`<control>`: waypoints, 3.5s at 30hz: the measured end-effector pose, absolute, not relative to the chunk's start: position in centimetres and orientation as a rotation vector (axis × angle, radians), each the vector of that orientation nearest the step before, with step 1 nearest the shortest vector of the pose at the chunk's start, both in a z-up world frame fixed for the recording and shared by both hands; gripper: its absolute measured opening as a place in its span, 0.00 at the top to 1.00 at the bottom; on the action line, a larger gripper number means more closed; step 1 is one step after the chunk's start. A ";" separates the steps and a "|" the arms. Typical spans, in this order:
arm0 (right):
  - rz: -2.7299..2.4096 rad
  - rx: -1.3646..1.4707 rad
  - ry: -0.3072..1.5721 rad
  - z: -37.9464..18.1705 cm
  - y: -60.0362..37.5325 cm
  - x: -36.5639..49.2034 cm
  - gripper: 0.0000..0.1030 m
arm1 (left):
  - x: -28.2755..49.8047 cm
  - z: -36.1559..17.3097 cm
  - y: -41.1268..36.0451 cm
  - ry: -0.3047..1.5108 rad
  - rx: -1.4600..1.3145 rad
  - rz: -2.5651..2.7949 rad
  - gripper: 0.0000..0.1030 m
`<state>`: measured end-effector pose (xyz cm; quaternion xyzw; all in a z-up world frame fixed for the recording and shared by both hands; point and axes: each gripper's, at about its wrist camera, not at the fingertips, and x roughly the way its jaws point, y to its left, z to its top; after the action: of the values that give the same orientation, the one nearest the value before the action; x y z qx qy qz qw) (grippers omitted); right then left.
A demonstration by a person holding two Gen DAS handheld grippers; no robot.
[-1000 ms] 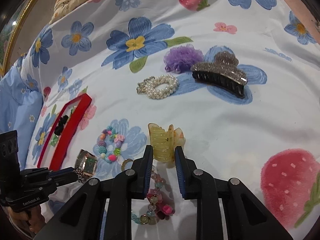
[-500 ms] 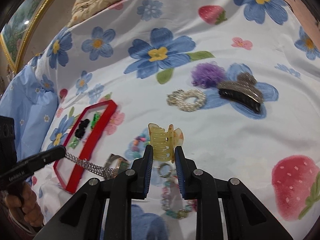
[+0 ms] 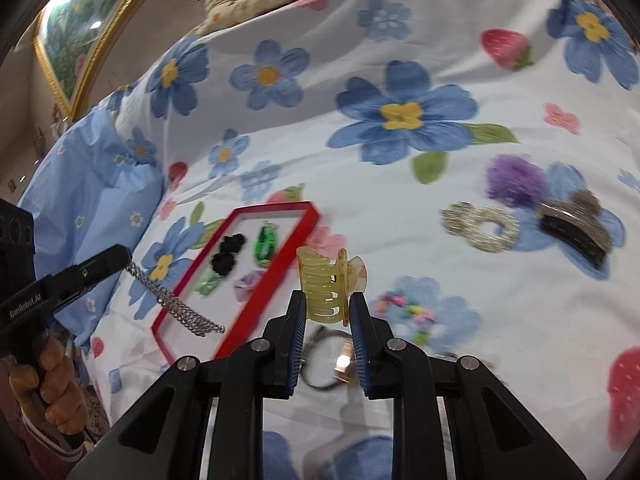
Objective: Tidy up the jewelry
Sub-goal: 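Lower the chain bracelet and yellow claw clip into the tray, open both tools, then move both open tools back toward the remaining jewelry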
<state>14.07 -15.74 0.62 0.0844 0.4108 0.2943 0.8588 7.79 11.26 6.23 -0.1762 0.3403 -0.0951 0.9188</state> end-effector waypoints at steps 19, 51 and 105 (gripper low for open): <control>0.822 0.053 0.941 -1.4 -1.3 15.7 0.78 | 9.3 1.3 19.0 0.761 -0.435 -0.040 0.95; 0.784 -0.131 1.040 -6.8 3.5 17.4 0.77 | 12.1 -7.5 22.0 0.938 -0.448 0.079 0.94; 0.375 0.182 0.866 -0.5 -26.4 9.1 0.52 | 7.1 -0.2 4.7 0.914 -0.231 -0.139 0.35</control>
<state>9.05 -26.39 -0.47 0.0874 0.4163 0.1805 0.8868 7.13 4.68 -0.24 -0.1112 0.4397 -0.0670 0.8887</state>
